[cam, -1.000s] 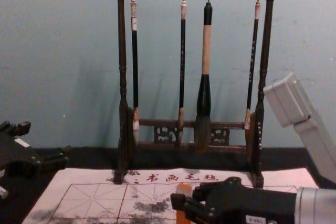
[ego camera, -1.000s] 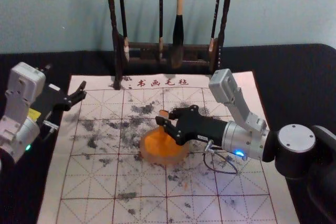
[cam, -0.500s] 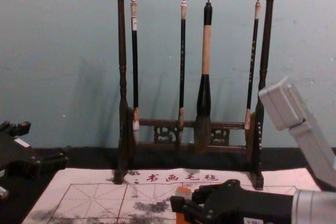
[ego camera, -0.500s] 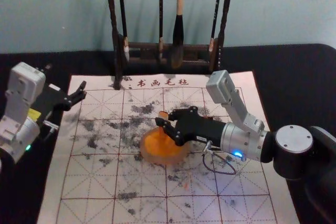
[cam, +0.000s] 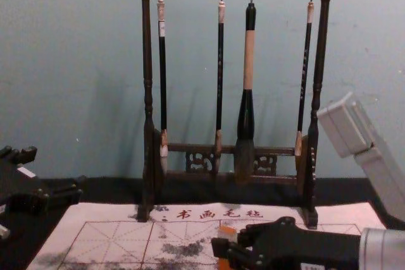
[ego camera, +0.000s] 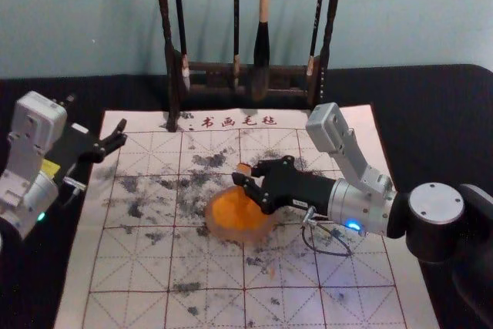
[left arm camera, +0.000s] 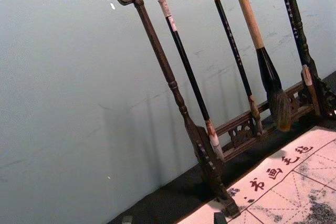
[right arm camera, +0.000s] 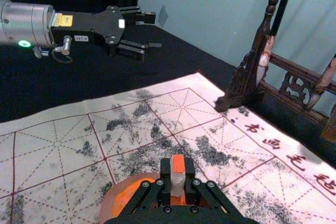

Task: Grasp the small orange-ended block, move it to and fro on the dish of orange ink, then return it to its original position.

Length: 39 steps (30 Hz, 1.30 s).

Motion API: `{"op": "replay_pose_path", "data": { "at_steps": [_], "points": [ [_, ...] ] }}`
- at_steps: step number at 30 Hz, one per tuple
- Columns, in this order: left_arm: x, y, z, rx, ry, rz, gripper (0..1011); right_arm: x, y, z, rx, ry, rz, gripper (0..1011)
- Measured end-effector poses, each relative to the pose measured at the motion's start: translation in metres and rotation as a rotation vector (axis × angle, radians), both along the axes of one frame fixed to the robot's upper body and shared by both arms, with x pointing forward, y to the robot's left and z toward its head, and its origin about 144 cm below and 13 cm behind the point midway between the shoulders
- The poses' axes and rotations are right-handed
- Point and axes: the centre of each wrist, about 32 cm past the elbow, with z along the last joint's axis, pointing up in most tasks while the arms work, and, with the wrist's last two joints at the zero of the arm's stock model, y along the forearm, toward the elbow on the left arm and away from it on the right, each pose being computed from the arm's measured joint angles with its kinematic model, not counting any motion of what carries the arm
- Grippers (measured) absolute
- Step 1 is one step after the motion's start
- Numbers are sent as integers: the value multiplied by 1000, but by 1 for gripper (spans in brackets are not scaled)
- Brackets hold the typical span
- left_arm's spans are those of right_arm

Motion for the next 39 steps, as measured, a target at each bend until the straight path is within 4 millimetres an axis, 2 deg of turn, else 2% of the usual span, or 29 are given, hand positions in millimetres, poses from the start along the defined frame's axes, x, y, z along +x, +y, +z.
{"op": "replay_pose_path", "data": {
  "at_steps": [24, 39],
  "points": [
    [0, 0, 0, 0, 0, 0, 1001, -17, -15, 2, -13, 7, 20, 111],
    [0, 0, 0, 0, 0, 0, 1001, -26, -11, -1, -2, 27, 42, 111]
  ]
}}
